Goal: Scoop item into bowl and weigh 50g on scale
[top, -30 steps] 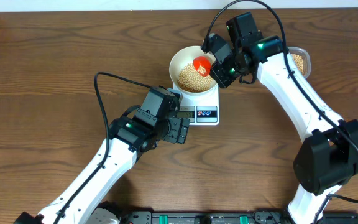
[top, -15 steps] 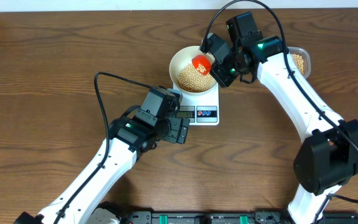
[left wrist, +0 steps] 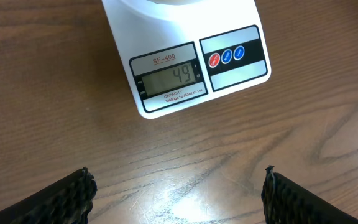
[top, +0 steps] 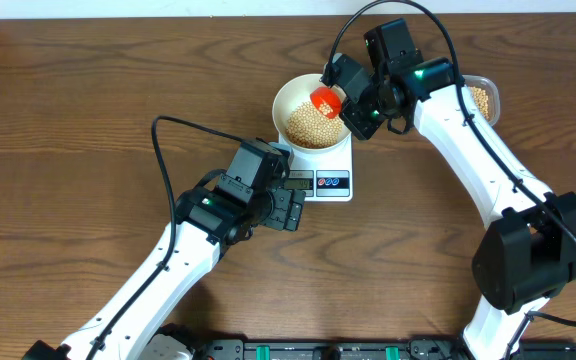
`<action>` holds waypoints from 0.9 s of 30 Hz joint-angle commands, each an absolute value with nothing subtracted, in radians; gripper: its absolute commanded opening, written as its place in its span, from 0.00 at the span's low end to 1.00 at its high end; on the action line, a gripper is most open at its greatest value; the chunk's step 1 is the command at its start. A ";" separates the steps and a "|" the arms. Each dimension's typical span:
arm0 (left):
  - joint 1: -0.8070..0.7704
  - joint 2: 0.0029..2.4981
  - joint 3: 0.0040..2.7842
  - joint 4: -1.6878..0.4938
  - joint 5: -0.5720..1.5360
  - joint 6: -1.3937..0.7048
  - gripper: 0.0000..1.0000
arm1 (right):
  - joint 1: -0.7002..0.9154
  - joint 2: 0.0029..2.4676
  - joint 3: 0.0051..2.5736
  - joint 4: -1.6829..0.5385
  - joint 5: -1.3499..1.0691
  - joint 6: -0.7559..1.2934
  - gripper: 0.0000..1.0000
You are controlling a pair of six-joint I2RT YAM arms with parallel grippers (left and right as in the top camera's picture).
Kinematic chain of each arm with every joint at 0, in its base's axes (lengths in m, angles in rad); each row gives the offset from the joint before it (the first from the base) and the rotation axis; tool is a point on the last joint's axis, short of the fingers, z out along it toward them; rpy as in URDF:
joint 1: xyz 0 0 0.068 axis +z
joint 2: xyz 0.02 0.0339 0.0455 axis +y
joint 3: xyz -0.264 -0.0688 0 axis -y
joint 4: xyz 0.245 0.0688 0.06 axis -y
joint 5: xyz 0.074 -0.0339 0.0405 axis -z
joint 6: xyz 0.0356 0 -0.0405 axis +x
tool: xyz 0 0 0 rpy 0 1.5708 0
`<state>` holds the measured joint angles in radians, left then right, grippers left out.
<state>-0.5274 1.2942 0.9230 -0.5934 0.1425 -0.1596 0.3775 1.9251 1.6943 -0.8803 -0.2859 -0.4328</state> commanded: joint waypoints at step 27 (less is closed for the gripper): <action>-0.529 1.300 0.921 -0.593 0.126 -0.158 0.88 | 0.194 1.913 1.707 -0.876 -0.712 -0.310 0.01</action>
